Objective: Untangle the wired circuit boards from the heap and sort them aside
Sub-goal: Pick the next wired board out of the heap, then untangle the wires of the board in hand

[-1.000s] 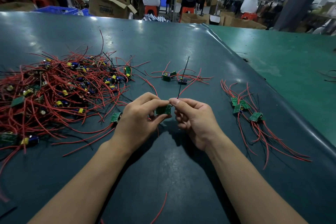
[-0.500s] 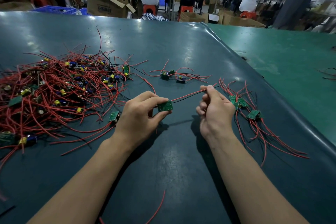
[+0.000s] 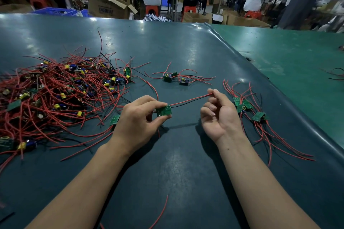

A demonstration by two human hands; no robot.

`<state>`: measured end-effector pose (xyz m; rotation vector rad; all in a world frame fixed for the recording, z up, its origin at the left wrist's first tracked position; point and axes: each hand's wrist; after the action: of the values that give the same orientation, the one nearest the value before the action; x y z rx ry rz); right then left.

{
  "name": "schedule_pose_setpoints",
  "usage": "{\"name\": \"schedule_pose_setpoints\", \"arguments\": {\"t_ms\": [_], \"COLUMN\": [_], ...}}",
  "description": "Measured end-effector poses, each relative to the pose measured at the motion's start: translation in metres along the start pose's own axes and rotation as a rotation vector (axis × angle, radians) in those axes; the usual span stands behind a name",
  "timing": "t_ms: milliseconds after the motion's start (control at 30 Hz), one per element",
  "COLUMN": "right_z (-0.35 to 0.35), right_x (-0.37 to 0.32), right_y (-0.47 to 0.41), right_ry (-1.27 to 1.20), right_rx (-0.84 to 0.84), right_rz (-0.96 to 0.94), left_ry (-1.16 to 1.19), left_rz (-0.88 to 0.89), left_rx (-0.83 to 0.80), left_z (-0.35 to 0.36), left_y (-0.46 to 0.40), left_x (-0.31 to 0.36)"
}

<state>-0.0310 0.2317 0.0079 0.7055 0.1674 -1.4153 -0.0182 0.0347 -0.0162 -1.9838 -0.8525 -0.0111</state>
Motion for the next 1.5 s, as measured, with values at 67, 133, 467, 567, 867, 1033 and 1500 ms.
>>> {"name": "schedule_pose_setpoints", "arguments": {"t_ms": [67,133,467,567,867,1033,1500], "right_z": [-0.001,-0.001,0.002,0.003,-0.004,-0.004,0.003], "right_x": [-0.003,-0.004,0.030,0.030,-0.005,0.002,0.021], "right_y": [0.002,0.001,0.006,0.007,0.001,0.002,0.012], "right_ry": [-0.058,-0.058,0.702,0.652,0.361,0.440,0.779], "right_rx": [-0.059,-0.076,-0.114,-0.145,0.110,0.062,-0.073], "right_rz": [0.079,0.108,0.080,0.089,-0.265,-0.070,-0.346], "left_ry": [0.006,0.010,-0.033,-0.007,-0.003,-0.076,-0.273], "left_rz": [-0.007,-0.007,-0.019,0.012,-0.017,-0.067,-0.009], "left_rx": [-0.002,-0.003,0.038,-0.020,0.045,0.254,0.300], "left_z": [0.000,0.000,-0.002,-0.001,-0.003,-0.007,-0.018], "left_y": [0.000,0.000,0.001,0.002,0.001,-0.001,-0.001], "left_x": [0.000,0.000,-0.001,0.002,0.003,0.001,-0.008]}}
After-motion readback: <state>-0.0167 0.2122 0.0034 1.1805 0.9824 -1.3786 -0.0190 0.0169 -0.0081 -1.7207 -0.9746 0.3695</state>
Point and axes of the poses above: each hand's wrist, its own y-axis away from the middle knuckle, its own z-axis out of the palm, x = y × z, and after that the axes turned 9 degrees about z, right-handed
